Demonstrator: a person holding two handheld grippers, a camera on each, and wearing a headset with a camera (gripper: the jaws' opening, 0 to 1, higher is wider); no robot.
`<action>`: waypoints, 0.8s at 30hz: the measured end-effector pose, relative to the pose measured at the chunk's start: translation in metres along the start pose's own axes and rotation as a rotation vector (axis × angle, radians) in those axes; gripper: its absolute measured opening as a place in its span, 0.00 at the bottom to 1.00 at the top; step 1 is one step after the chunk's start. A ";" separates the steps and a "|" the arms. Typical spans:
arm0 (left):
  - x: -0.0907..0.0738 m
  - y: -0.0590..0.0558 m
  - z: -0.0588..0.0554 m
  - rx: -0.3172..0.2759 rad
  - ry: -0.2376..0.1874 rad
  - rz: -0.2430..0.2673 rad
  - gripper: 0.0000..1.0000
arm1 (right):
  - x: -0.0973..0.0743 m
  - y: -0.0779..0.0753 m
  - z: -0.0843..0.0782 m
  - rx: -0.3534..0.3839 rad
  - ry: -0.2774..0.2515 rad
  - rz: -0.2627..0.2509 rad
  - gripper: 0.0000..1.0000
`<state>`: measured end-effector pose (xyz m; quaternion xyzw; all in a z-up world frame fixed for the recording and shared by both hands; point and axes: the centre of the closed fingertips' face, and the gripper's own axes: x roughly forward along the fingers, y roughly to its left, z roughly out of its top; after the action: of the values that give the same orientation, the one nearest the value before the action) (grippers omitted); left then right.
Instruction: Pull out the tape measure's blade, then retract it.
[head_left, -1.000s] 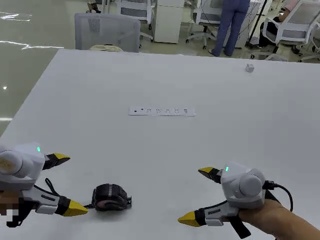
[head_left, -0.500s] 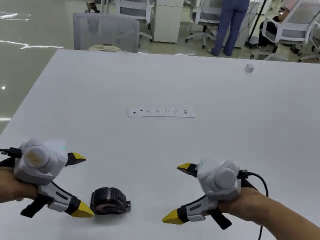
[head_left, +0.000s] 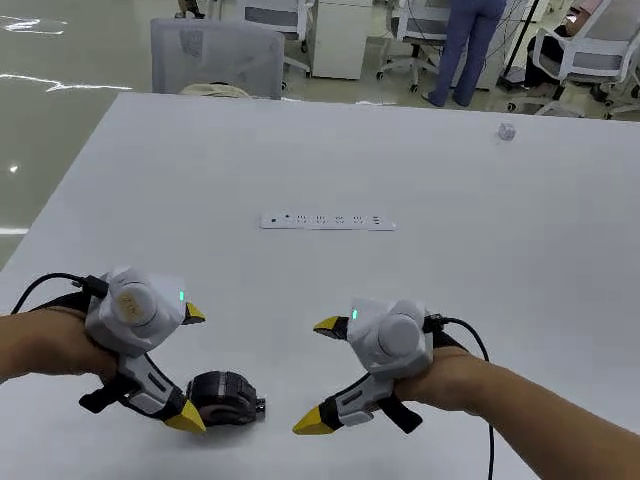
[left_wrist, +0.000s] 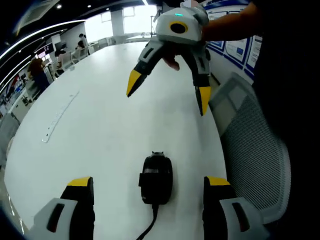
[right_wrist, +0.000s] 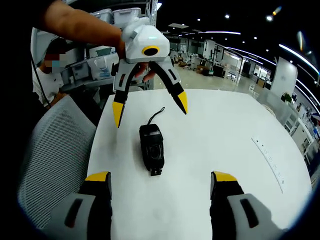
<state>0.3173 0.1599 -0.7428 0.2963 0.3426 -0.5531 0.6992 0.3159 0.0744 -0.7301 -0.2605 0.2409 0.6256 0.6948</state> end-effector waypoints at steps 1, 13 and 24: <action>0.002 0.000 0.000 0.004 0.002 -0.009 0.86 | 0.002 -0.001 0.002 -0.004 0.000 0.005 0.83; 0.023 0.000 -0.002 0.028 0.046 -0.026 0.73 | 0.030 0.006 0.003 -0.075 0.038 0.079 0.73; 0.042 -0.006 -0.009 0.058 0.106 -0.038 0.58 | 0.050 0.012 -0.008 -0.127 0.113 0.157 0.53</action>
<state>0.3160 0.1422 -0.7821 0.3388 0.3684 -0.5597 0.6605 0.3091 0.1069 -0.7697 -0.3193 0.2594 0.6763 0.6111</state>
